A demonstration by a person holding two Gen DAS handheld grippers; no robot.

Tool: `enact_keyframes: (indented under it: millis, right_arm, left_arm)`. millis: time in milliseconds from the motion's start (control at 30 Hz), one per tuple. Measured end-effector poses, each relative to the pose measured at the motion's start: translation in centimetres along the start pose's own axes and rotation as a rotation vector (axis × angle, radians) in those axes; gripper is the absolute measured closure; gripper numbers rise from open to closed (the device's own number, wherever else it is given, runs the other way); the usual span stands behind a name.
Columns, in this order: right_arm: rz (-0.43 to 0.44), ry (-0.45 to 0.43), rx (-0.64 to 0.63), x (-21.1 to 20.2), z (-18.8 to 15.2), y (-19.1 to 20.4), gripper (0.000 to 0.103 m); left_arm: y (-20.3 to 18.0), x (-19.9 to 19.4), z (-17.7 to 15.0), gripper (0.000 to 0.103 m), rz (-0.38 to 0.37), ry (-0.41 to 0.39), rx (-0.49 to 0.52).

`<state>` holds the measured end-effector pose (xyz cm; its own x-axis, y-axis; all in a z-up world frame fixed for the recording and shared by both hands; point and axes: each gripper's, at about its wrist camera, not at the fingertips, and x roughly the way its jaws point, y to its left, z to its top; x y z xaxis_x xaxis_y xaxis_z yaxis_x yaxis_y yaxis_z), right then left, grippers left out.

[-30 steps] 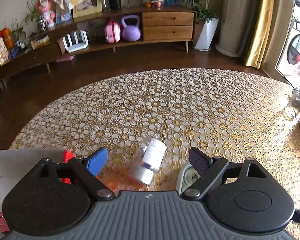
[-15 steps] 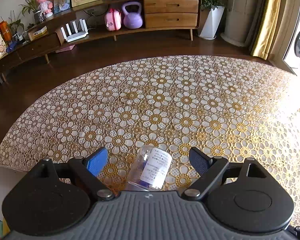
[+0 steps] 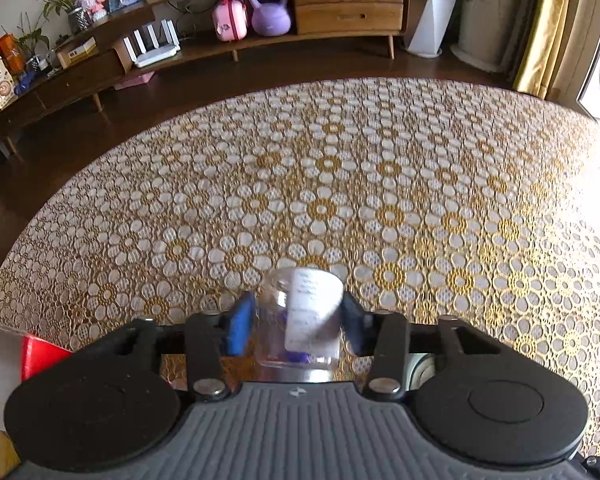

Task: Organize rigid objects
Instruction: 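Close left tool on glass cup while right tool grips green stick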

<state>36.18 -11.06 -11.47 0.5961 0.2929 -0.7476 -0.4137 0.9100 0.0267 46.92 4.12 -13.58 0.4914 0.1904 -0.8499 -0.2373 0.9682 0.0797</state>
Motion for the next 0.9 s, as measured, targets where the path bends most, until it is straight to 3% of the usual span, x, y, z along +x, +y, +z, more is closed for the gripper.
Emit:
enact_keyframes:
  millis: [67,133,467,900]
  right_arm:
    - [0.004,-0.004,0.011,0.0,0.0,-0.2,0.083]
    - [0.011,-0.003,0.022,-0.1,0.0,-0.5,0.088]
    - [0.062,-0.014,0.097,-2.4,-0.5,-2.4,0.088]
    - [0.108,-0.072,0.097,-10.5,-1.0,-3.1,0.088]
  left_arm:
    - [-0.2,0.0,-0.2,0.062,0.008,-0.006,0.016]
    - [-0.4,-0.2,-0.2,0.062,0.014,-0.007,0.031]
    - [-0.8,-3.3,-1.0,0.063,-0.033,-0.018,0.043]
    - [-0.1,-11.3,-4.4,0.063,-0.117,-0.049,0.061]
